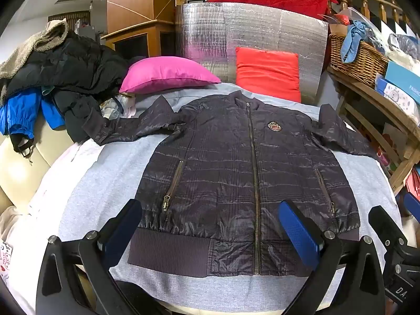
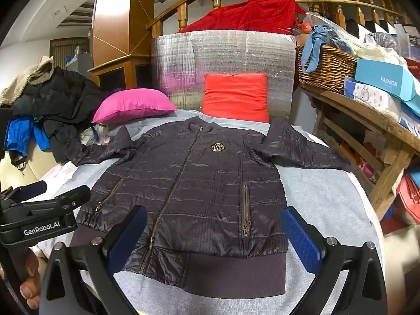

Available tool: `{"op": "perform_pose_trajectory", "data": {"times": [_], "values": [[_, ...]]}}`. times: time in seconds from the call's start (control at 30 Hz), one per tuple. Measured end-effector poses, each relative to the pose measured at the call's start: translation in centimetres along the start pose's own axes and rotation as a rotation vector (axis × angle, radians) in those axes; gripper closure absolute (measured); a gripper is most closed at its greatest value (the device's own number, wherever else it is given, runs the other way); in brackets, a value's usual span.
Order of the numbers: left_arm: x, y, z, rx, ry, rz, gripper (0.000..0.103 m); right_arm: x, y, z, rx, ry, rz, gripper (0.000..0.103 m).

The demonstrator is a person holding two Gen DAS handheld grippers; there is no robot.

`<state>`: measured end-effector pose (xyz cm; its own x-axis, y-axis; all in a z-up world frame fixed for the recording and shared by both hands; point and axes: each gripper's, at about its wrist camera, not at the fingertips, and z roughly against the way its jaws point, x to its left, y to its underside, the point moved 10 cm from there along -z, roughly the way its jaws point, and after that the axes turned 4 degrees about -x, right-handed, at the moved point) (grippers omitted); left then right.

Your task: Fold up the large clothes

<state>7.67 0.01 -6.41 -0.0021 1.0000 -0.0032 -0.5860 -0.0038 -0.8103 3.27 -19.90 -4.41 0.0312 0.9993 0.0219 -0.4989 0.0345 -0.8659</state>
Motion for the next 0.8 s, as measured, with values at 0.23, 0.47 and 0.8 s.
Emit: {"op": "perform_pose_trajectory", "data": {"times": [0.23,0.47,0.8], "values": [[-0.30,0.16,0.05,0.003,0.001,-0.002,0.000,0.17,-0.03,-0.01,0.006,0.001,0.003,0.000],[-0.28,-0.04,-0.07,0.003,0.003,0.001,0.000,0.27,-0.11,-0.19,0.013,0.002,0.005,0.000],[-0.12,0.06,-0.05,-0.003,0.002,-0.011,0.000,0.02,0.07,-0.11,0.014,0.007,-0.004,0.000]]}}
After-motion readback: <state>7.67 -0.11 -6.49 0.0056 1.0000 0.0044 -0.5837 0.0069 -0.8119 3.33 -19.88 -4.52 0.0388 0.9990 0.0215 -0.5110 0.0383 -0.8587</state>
